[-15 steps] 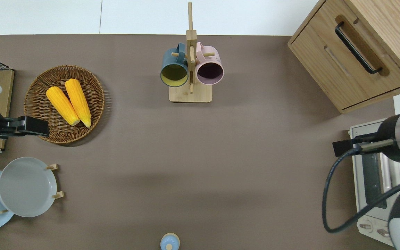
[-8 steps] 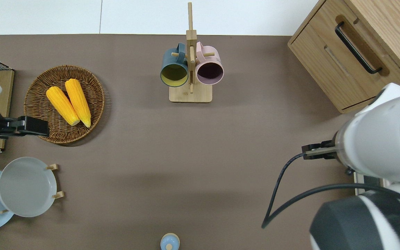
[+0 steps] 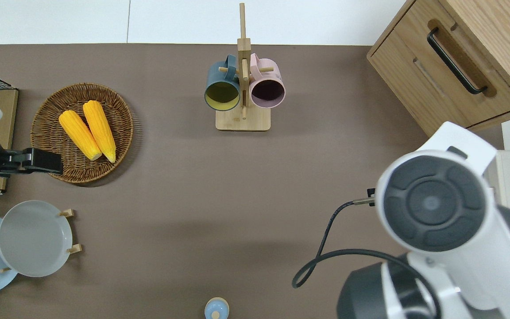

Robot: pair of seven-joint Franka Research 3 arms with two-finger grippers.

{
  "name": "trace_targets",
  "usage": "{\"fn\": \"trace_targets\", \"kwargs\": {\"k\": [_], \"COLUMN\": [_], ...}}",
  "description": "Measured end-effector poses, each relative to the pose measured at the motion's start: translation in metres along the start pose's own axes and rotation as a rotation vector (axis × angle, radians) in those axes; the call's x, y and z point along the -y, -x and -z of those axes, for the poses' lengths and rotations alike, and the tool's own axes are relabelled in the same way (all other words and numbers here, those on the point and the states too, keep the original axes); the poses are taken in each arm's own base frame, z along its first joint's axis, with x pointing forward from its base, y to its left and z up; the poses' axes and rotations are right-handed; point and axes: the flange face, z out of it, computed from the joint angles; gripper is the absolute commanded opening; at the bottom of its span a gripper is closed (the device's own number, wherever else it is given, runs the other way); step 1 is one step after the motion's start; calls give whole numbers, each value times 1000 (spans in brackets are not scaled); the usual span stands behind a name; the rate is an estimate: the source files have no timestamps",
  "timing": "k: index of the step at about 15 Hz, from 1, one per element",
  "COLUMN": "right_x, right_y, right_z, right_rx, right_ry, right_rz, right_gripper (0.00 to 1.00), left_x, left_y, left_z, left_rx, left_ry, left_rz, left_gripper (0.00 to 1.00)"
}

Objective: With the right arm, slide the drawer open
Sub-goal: 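Raise the right arm and swing the right gripper toward the table center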

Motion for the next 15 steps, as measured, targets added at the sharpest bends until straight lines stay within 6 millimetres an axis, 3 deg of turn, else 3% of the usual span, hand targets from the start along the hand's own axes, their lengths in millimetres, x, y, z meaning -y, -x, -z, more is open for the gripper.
{"fn": "trace_targets", "kwargs": {"k": [7,15], "right_x": [25,55], "right_y": [-1,-17], "right_z": [-9,-27], "right_rx": [-58,-105], "right_ry": [192,356], "right_rz": [103,188], "right_gripper": [983,985], "left_x": [0,0], "left_y": [0,0], "left_z": [0,0], "left_rx": [0,0], "left_ry": [0,0], "left_rz": [0,0], "left_gripper": [995,998]}}
